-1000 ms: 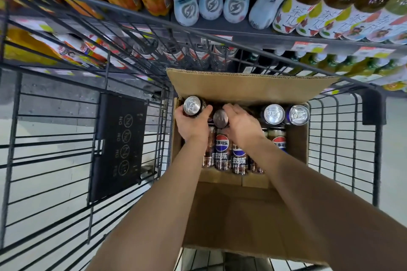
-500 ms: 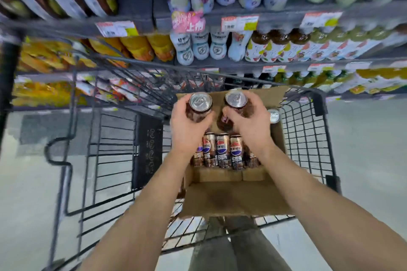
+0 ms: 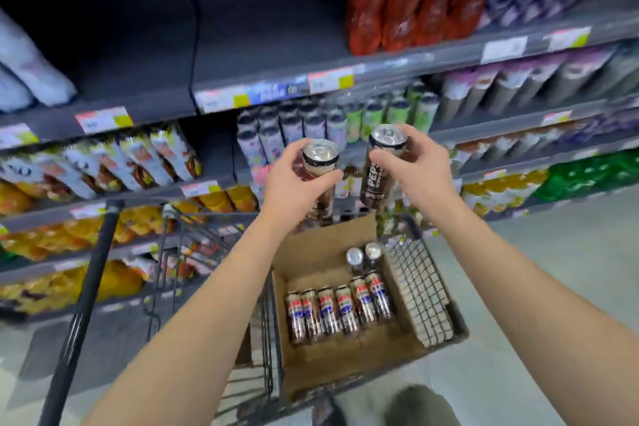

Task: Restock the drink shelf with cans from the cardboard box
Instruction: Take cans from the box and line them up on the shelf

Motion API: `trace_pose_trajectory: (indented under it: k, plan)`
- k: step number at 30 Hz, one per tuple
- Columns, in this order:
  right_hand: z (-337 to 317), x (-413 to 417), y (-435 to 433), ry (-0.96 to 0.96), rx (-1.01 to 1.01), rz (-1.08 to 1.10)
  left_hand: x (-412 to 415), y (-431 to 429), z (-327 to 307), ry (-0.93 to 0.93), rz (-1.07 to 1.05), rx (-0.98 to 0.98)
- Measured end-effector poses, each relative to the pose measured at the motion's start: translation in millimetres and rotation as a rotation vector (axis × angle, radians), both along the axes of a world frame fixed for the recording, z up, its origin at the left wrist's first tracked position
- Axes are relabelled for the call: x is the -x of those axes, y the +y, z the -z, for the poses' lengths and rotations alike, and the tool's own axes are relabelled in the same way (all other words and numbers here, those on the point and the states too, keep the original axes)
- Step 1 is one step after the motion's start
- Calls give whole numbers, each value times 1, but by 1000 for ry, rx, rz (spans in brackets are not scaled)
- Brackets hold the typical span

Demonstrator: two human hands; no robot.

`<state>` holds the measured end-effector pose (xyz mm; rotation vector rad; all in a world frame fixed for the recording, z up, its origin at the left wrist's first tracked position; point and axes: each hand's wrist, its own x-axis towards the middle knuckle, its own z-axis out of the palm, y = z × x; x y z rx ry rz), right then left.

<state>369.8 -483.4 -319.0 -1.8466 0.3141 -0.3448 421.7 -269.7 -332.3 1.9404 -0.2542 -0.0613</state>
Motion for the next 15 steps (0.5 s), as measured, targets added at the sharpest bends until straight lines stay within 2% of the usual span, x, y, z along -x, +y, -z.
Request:
trace_pose_trajectory:
  k: [8,15]
  plan:
    - [-93,45,-113,-179,8,88,17,-112,-94,-106,98,42]
    - [-139,101,-242,-226,36,101,65,-243,-151,-138,123,129]
